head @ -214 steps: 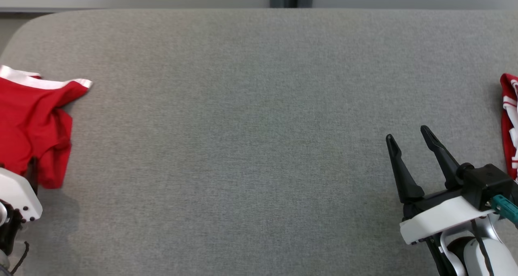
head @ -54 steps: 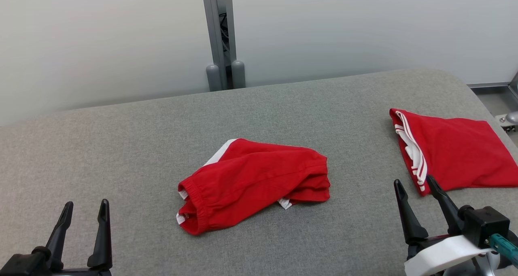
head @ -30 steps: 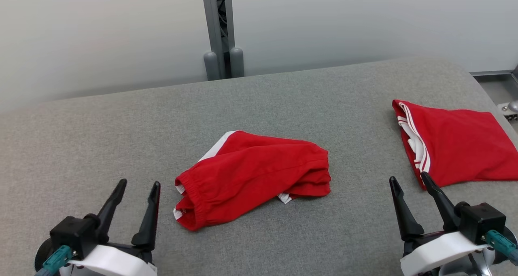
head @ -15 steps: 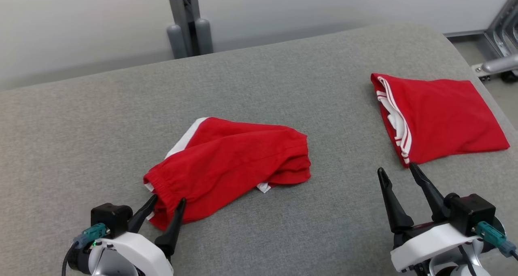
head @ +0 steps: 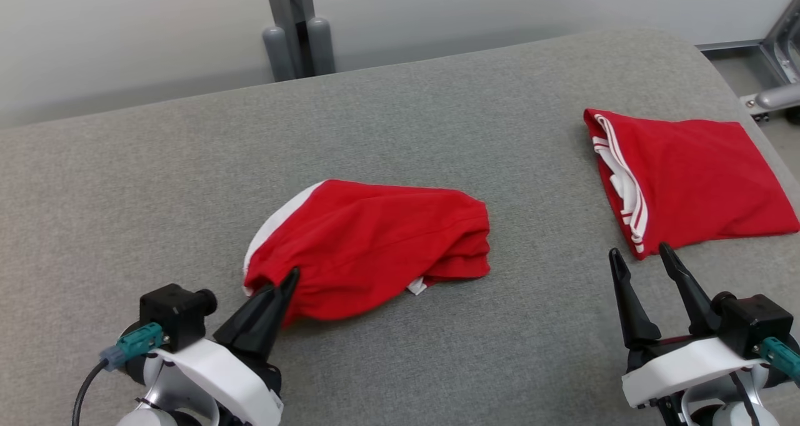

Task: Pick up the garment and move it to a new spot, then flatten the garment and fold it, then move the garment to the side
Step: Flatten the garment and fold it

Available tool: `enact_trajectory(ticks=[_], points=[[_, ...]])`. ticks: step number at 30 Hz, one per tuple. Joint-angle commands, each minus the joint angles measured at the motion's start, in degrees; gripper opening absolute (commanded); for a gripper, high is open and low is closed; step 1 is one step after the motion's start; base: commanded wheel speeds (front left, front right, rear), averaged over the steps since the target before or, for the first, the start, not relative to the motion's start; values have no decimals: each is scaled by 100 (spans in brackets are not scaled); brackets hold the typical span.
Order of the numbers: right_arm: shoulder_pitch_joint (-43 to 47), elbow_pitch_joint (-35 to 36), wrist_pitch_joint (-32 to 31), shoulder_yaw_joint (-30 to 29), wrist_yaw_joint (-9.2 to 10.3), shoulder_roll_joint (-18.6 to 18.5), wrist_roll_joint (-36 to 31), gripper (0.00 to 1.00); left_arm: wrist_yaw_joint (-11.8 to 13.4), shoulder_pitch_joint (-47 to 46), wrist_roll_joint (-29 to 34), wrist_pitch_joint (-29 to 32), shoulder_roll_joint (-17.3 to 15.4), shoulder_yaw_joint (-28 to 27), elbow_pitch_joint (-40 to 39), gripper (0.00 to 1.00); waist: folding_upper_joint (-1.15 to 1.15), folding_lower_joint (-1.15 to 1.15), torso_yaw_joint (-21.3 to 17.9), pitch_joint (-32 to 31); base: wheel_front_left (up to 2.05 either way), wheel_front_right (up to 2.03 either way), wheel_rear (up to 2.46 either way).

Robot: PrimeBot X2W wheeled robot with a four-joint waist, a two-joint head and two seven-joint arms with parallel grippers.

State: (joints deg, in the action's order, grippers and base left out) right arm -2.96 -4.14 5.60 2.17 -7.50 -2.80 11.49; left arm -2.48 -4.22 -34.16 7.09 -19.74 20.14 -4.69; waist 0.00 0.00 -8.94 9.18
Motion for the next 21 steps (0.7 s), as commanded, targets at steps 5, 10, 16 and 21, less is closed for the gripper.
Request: enact_trajectory(ticks=[5, 10, 16, 21], points=[[-90, 34, 36, -65, 1, -30, 24, 100, 25, 5, -3, 328, -153, 84, -950, 0, 0, 0, 181, 4, 0, 0, 0], [-115, 6, 50, -82, 2, -30, 51, 100, 193, -53, -108, 573, -270, -97, -1704, 0, 0, 0, 295, 38, 0, 0, 0], [-154, -63, 80, -53, 2, -28, 110, 100, 594, 241, -300, 453, -413, -779, -1384, 0, 0, 0, 291, 113, 0, 0, 0], [-218, -107, 65, -14, 2, -30, 100, 100, 497, 349, -583, 192, -376, -1057, -445, 0, 0, 0, 237, 172, 0, 0, 0]])
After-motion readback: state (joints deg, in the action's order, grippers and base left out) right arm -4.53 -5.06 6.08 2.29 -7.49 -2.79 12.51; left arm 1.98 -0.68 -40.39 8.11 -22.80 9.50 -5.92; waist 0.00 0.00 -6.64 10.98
